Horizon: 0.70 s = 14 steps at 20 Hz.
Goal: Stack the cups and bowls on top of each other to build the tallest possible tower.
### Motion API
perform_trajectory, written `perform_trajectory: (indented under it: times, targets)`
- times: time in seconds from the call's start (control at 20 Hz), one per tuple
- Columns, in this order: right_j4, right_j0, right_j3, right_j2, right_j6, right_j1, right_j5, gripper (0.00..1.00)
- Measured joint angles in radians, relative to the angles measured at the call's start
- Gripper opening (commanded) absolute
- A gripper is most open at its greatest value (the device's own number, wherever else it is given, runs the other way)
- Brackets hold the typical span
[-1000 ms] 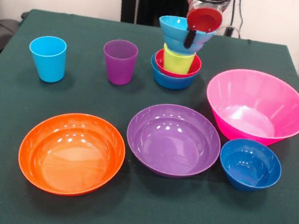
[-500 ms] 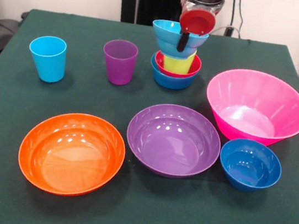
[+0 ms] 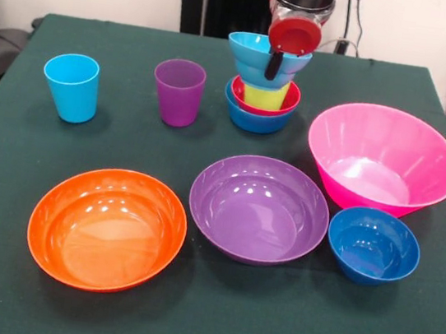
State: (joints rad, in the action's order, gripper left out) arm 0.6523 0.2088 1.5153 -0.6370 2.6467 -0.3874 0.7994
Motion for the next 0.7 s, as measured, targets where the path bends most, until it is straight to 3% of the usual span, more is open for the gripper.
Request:
perform_trajectory:
  times: [0.7]
  targets:
    - [0.000, 0.000, 0.017, 0.011, 0.000, -0.001, 0.000, 0.00]
